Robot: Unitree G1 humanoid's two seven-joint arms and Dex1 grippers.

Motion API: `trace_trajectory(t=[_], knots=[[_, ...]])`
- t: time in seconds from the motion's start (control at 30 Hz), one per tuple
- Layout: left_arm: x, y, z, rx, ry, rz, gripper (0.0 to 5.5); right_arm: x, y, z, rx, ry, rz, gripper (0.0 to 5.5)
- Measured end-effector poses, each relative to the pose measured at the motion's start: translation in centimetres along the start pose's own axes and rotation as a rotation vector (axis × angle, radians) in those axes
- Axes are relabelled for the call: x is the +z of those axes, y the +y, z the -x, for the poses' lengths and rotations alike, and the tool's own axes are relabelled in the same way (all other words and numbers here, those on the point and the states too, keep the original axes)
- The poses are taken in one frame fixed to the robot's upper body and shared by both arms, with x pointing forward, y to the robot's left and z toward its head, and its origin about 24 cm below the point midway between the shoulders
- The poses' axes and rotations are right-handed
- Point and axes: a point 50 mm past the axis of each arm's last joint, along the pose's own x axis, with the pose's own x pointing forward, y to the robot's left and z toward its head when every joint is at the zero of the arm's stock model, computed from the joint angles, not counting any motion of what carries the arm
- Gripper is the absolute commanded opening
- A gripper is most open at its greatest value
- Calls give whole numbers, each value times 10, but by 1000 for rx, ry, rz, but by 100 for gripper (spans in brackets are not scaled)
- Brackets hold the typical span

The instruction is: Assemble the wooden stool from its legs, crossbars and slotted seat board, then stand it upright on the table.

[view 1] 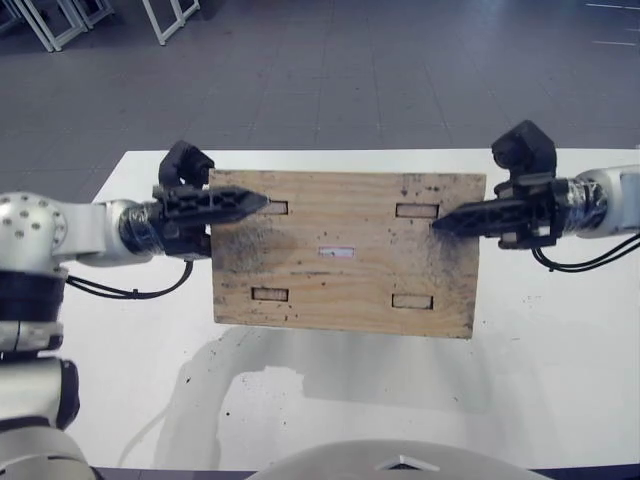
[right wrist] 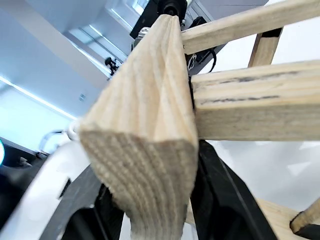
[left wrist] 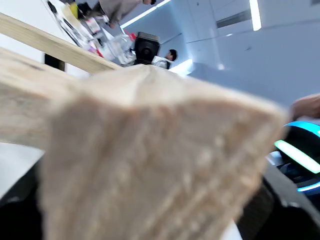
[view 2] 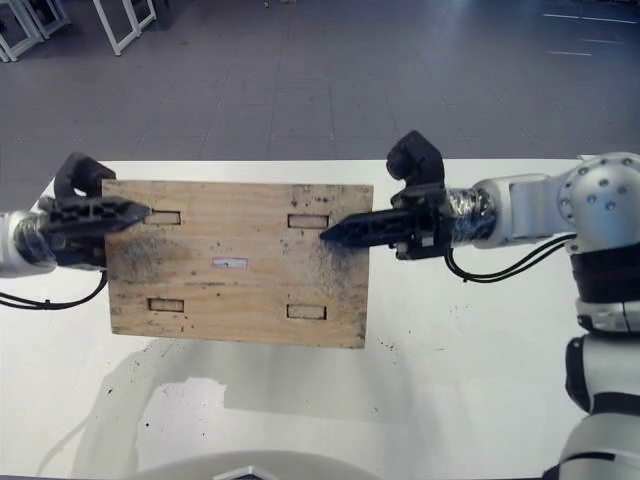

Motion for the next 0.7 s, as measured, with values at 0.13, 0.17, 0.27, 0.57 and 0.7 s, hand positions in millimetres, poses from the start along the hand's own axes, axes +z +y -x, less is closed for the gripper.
trace_trajectory(t=[0.13,0.17,0.27,0.57,0.7], knots=[[15,10,8,37,-63,199,517,17,-20,3,45,-81,-233,173],[19,16,10,64,-92,231,530,17,-31,5,24,-114,-292,173],[31,34,9,138,-181,290,546,16,-55,10,-16,-221,-409,173],[56,51,6,232,-395,374,550,15,-77,22,-67,-379,-512,287],[59,39,18,207,-470,354,550,8,-74,47,-112,-461,-494,287]])
